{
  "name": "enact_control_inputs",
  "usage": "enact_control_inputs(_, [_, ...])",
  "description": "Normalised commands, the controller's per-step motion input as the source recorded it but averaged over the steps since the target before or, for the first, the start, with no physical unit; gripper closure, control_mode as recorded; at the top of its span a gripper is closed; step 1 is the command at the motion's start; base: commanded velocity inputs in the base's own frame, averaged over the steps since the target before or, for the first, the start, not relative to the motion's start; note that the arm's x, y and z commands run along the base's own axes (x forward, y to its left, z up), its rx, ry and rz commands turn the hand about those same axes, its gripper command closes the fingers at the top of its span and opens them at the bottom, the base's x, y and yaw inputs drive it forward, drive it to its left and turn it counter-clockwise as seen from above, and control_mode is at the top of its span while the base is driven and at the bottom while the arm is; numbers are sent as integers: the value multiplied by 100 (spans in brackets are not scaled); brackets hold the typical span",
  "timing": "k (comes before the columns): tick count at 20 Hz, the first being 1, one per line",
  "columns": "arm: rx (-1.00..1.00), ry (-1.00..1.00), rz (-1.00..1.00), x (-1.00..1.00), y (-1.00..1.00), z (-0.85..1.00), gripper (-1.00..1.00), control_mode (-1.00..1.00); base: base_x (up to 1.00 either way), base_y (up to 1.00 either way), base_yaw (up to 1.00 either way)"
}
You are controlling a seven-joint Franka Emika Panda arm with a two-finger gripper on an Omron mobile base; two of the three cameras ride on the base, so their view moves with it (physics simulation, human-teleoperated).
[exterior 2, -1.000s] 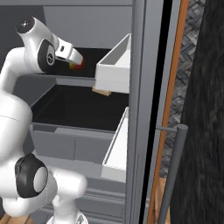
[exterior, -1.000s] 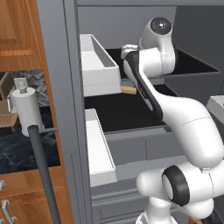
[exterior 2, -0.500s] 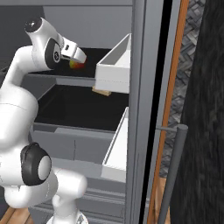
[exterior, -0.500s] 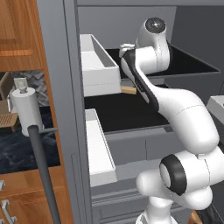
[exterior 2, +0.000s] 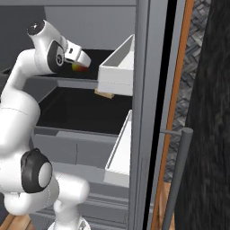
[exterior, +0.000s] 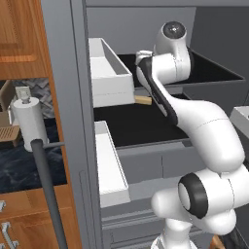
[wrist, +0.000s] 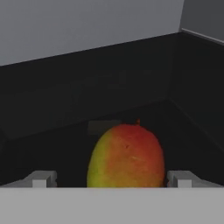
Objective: Pick up the apple and mango from the fridge and place one fruit on each plate on the dining counter.
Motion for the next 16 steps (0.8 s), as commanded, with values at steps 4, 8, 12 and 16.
enact_control_inputs(4, [0,0,-3,14,-8,-8,-100,-100,0,0,0])
enact_control_inputs(8, [0,0,-1,9,-8,-10,-100,-100,0,0,0])
enact_control_inputs(12, [0,0,0,0,-3,-13,-100,-100,0,0,0])
enact_control_inputs(16, [0,0,0,2,0,-14,100,-100,0,0,0])
